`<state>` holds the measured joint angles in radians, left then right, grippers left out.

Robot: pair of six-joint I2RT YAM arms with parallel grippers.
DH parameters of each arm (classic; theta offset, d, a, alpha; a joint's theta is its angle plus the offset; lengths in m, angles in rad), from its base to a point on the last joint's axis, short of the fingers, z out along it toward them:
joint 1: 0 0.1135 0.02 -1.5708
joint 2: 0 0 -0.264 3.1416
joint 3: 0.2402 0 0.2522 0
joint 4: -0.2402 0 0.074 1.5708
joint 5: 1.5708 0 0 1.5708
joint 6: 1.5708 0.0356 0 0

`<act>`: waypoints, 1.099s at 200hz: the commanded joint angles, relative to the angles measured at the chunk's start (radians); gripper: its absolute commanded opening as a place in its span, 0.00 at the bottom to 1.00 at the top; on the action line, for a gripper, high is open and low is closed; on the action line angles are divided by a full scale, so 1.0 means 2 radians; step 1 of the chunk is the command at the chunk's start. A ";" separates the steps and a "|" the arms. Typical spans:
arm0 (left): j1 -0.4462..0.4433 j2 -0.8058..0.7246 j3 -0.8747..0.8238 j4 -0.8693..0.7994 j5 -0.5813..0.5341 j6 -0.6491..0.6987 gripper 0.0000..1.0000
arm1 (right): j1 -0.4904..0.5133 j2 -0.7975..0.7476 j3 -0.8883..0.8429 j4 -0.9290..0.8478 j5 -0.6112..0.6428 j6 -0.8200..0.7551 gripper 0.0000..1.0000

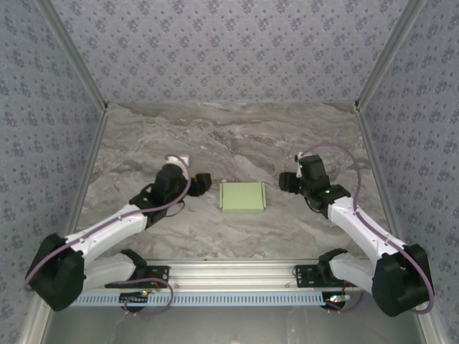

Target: Fold the paper box

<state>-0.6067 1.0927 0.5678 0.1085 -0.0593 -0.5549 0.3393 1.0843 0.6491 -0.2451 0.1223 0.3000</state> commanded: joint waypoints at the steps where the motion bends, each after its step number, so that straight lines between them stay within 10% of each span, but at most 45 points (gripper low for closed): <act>1: 0.062 -0.024 -0.023 0.003 -0.063 0.039 0.82 | -0.021 -0.004 0.004 0.046 0.148 -0.034 0.74; 48: 0.156 -0.014 -0.068 0.107 -0.212 0.150 0.97 | -0.095 0.034 -0.083 0.227 0.188 -0.073 0.90; 126: 0.253 0.128 -0.076 0.289 -0.089 0.298 0.99 | -0.153 0.148 -0.167 0.537 0.054 -0.164 0.95; 220: 0.316 0.221 -0.079 0.353 0.026 0.265 0.99 | -0.178 0.217 -0.135 0.531 0.001 -0.153 0.99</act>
<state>0.0216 1.5402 0.3851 0.7586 -0.0544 -0.0193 -0.0113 1.5223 0.3603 0.8066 0.1555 -0.0082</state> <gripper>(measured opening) 0.993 0.988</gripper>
